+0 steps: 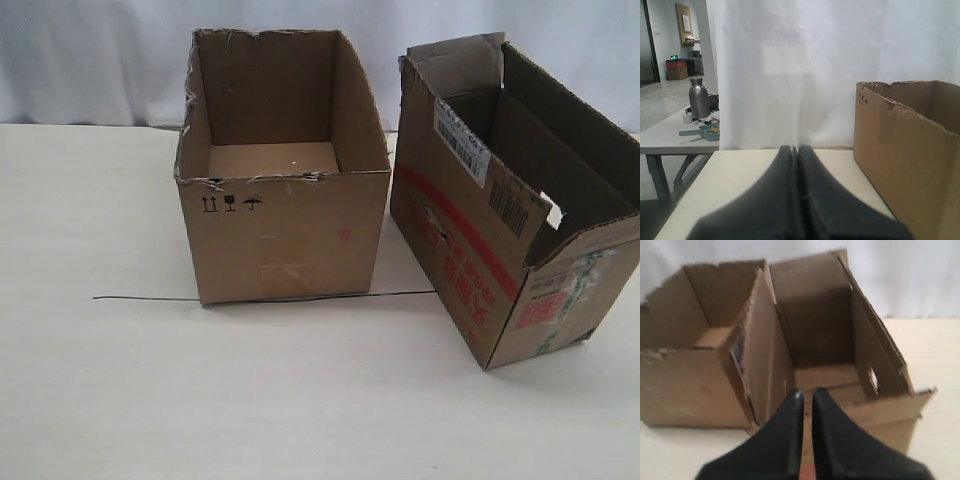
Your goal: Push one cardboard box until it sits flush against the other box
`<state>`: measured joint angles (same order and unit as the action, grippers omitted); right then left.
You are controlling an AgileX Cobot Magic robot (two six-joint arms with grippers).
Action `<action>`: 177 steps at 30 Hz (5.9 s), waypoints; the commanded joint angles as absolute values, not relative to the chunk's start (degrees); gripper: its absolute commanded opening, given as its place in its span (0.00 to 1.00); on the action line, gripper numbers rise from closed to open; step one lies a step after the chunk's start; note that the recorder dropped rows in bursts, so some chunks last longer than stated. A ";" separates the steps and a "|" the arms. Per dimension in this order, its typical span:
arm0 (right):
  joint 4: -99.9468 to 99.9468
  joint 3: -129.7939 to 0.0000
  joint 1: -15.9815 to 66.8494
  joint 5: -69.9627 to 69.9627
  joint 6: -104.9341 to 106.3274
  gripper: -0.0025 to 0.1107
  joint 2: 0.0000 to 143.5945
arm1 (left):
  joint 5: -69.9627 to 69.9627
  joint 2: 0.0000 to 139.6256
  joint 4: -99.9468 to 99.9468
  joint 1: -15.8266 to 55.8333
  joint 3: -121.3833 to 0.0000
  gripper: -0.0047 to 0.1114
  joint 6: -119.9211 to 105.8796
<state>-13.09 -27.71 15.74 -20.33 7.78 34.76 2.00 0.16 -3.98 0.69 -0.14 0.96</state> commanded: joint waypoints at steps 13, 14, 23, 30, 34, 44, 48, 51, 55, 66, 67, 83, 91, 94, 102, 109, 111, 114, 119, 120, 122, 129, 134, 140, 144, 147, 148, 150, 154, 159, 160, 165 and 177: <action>6.41 -20.41 15.86 -28.43 -2.58 0.07 31.80 | 1.99 0.00 -3.83 0.86 0.00 0.04 1.17; 6.47 -20.25 15.86 -28.56 -2.58 0.07 31.81 | 1.99 0.00 -3.83 0.86 0.00 0.04 1.17; 6.47 -20.24 15.86 -28.82 -2.58 0.07 31.81 | 1.99 0.00 -3.83 0.86 0.00 0.04 1.17; 6.47 -20.24 15.86 -28.54 -2.58 0.07 31.81 | 1.99 0.00 -3.83 0.86 0.00 0.04 1.17; 6.47 -20.24 15.86 -28.17 -2.58 0.07 31.81 | 1.99 0.00 -3.83 0.86 0.00 0.04 1.17; 4.99 -11.75 16.09 -15.89 -1.32 0.07 31.81 | 1.99 0.00 -4.05 0.86 0.00 0.04 1.17; 4.99 -11.89 16.09 -15.83 -0.75 0.07 31.81 | 1.99 0.00 -4.05 0.86 0.00 0.04 1.17; 6.96 -13.07 16.09 -18.29 -0.75 0.07 31.81 | 1.99 0.00 -4.05 0.86 0.00 0.04 1.17; 7.06 -13.27 16.09 -19.10 -0.75 0.07 31.91 | 1.99 0.00 -4.05 0.86 0.00 0.04 1.17; 3.29 -13.27 16.09 -10.65 -0.75 0.07 50.59 | 1.99 0.00 -4.05 0.86 0.00 0.04 1.17; 2.01 -13.27 16.09 -9.51 -0.89 0.07 52.09 | 1.99 0.00 -4.05 0.86 0.00 0.04 1.17; -1.44 -4.33 16.09 24.34 2.68 0.07 63.73 | 1.99 0.00 -3.89 0.86 0.00 0.04 1.17; 6.03 -4.33 16.09 42.58 -1.01 0.07 78.14 | 1.99 0.00 -3.89 0.86 0.00 0.04 1.17; 6.03 -4.44 16.09 49.71 -1.16 0.07 82.71 | 1.99 0.00 -3.99 0.86 0.00 0.04 1.17; 8.59 -11.35 16.09 50.88 -3.80 0.07 88.46 | 1.99 0.00 -3.99 0.86 0.00 0.04 1.17; 14.85 -17.89 16.09 50.88 -7.73 0.07 94.72 | 1.99 0.00 -3.99 0.86 0.00 0.04 1.17; 14.85 -19.32 16.09 50.88 -8.13 0.07 96.54 | 1.99 0.00 -3.99 0.86 0.00 0.04 1.17; 16.36 -22.17 16.09 51.00 -8.62 0.07 98.60 | 1.99 0.00 -3.99 0.86 0.00 0.04 1.17; 18.04 -23.06 16.09 51.08 -9.67 0.07 98.58 | 1.99 0.00 -3.83 0.86 0.00 0.04 1.17; 19.21 -22.62 16.09 51.08 -9.82 0.07 97.95 | 1.99 0.00 -3.83 0.86 0.00 0.04 1.17; 21.00 -21.34 16.09 51.12 -11.75 0.07 95.58 | 1.99 0.00 -3.83 0.86 0.00 0.04 1.17; 22.16 -14.68 16.09 46.30 -29.16 0.07 76.18 | 1.99 0.00 -3.83 0.86 0.00 0.04 1.17; 22.16 -19.76 16.09 20.67 -36.00 0.07 56.67 | 1.99 0.00 -3.83 0.86 0.00 0.04 1.17; 22.16 -34.95 11.70 -0.69 -30.76 0.07 49.06 | 1.99 0.00 -3.83 0.86 0.00 0.04 1.17; 22.16 -43.47 6.19 -8.51 -29.92 0.07 56.60 | 1.99 0.00 -3.83 0.86 0.00 0.04 1.17; 21.87 -47.93 2.74 -10.73 -26.91 0.07 64.37 | 1.99 0.00 -3.83 0.86 0.00 0.04 1.17; 21.89 -49.55 1.69 -11.77 -26.46 0.07 67.22 | 1.99 0.00 -3.94 0.86 0.00 0.04 1.17; 21.60 -52.71 -0.25 -13.86 -26.46 0.07 72.28 | 1.99 0.00 -3.94 0.86 0.00 0.04 1.17; 17.66 -60.44 -3.82 -19.79 -23.82 0.07 82.16 | 1.99 0.00 -3.94 0.86 0.00 0.04 1.17; 1.22 -71.66 -7.43 -33.61 -3.74 0.07 91.37 | 1.99 0.00 -3.94 0.86 0.00 0.04 1.17; -2.58 -73.85 -8.18 -36.65 -0.60 0.07 92.86 | 1.99 0.00 -3.94 0.86 0.00 0.04 1.17; -18.59 -83.43 -13.34 -46.94 9.73 0.07 99.90 | 1.99 0.00 -3.94 0.86 0.00 0.04 1.17; -50.32 -83.70 -20.51 -52.08 32.48 0.07 113.07 | 1.99 0.00 -3.94 0.86 0.00 0.04 1.17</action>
<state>-34.82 -82.82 -16.68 -48.23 20.93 107.63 2.00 0.16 -3.98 0.69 -0.14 1.01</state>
